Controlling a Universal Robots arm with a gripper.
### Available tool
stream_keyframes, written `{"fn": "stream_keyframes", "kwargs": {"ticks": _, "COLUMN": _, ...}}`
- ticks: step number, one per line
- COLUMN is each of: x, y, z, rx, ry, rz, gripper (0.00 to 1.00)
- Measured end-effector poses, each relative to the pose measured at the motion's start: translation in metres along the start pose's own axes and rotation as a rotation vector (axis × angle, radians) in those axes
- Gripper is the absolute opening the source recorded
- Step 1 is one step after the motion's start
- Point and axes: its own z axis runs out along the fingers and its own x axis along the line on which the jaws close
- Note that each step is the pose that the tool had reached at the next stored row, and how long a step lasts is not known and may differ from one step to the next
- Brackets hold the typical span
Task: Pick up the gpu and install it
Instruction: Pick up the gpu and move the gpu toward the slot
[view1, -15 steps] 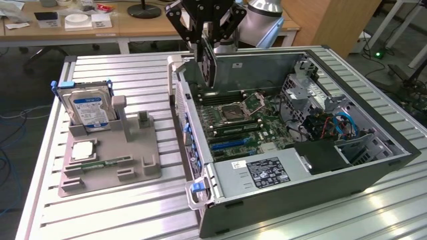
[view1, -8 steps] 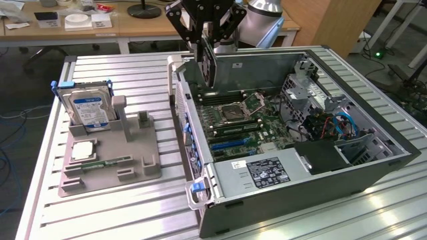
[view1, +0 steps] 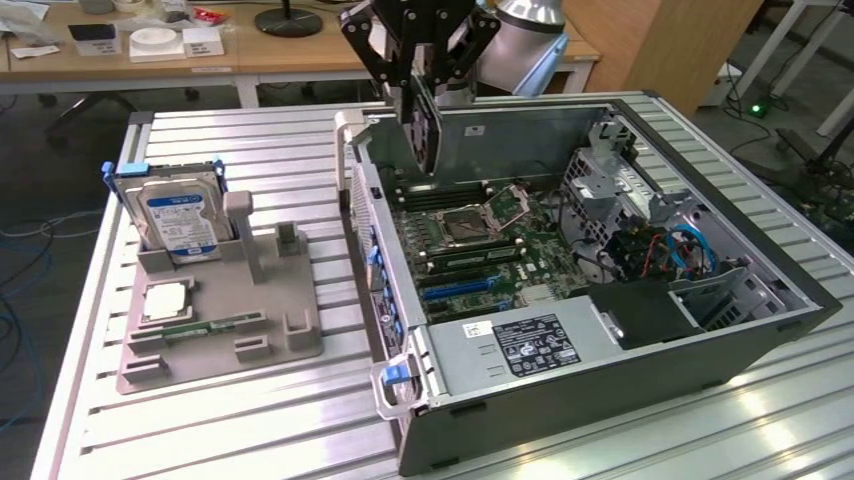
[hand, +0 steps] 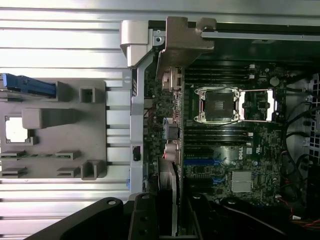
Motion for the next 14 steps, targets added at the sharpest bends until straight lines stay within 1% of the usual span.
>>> {"fn": "stream_keyframes", "kwargs": {"ticks": 7, "x": -0.010, "y": 0.0001, "z": 0.0003, "rx": -0.0001, "ry": 0.0000, "rz": 0.000, "gripper": 0.27}}
{"fn": "stream_keyframes", "kwargs": {"ticks": 14, "x": -0.028, "y": 0.0004, "z": 0.0008, "rx": -0.0001, "ry": 0.0000, "rz": 0.000, "gripper": 0.27}}
